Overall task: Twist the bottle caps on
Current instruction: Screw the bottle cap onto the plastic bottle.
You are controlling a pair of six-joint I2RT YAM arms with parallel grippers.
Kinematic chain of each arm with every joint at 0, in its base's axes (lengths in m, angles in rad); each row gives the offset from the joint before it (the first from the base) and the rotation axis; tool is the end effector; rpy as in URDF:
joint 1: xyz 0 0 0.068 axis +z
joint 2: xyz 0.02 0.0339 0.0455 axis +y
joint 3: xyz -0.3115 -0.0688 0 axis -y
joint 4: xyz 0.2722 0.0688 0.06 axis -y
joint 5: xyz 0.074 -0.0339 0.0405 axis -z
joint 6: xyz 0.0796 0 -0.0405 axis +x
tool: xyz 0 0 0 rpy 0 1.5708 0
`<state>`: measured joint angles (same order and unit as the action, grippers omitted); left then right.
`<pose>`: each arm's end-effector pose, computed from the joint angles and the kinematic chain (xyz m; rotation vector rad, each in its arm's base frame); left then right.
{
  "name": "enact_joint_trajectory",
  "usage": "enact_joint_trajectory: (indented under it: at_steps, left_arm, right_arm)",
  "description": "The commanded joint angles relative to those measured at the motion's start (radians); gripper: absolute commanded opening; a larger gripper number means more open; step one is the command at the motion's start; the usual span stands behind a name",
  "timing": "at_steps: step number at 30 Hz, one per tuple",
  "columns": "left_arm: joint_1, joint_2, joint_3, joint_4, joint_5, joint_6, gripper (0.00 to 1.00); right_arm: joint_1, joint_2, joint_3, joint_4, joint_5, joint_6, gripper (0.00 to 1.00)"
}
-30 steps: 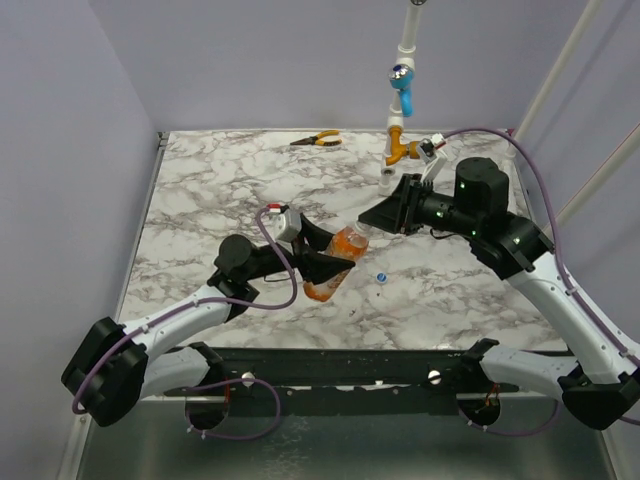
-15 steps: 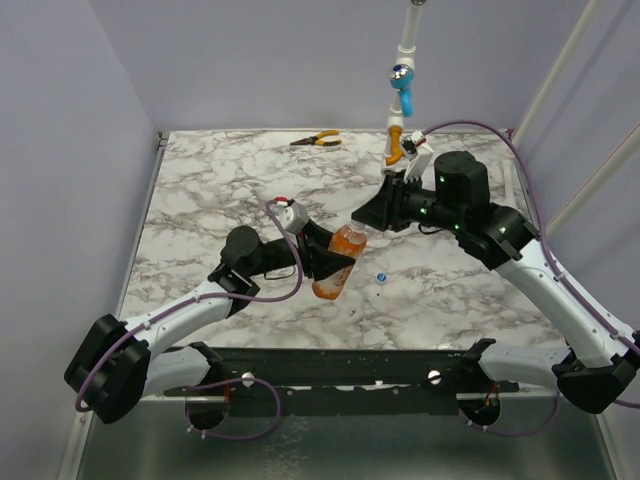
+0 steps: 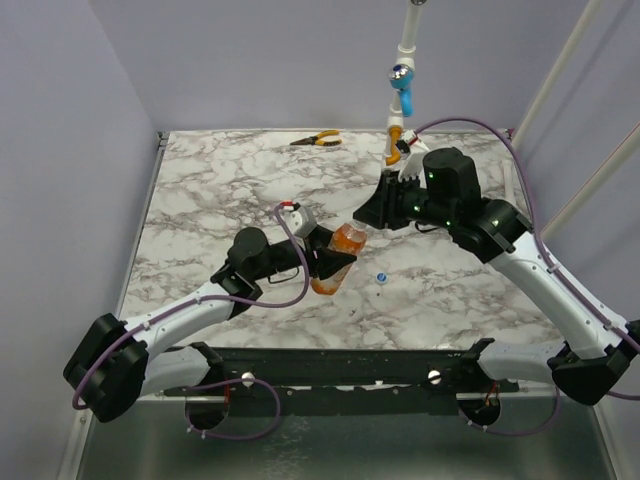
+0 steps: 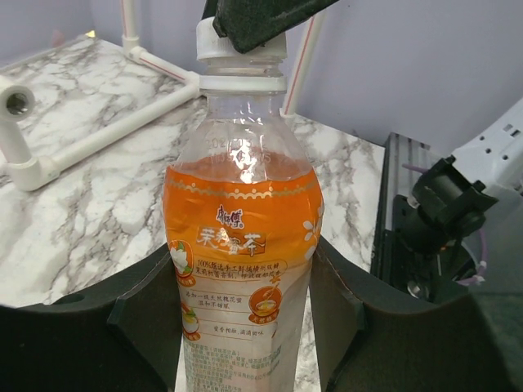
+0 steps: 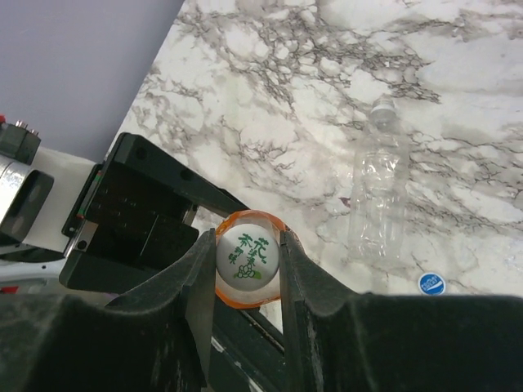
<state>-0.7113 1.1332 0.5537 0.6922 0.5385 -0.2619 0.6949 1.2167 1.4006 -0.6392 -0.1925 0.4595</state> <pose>0.1931 -0.2203 0.3128 0.7956 1.3756 -1.1652 0.2247 0.2072 0.4475 -0.3792 2.1095 0.9014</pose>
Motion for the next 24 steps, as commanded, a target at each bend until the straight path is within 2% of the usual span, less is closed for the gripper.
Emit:
enact_joint_trajectory:
  at_steps: [1, 10, 24]
  left_arm:
    - [-0.021, -0.012, 0.071, 0.096, -0.168, 0.087, 0.14]
    - [-0.070, 0.003, 0.080, 0.135, -0.307, 0.215, 0.13]
    - [-0.217, 0.092, 0.096, 0.279, -0.581, 0.475, 0.13]
  right_arm:
    - [0.041, 0.044, 0.014, -0.127, 0.023, 0.025, 0.13]
    - [0.068, 0.113, 0.050, -0.171, 0.148, 0.080, 0.12]
    - [0.081, 0.218, 0.113, -0.214, 0.344, 0.225, 0.12]
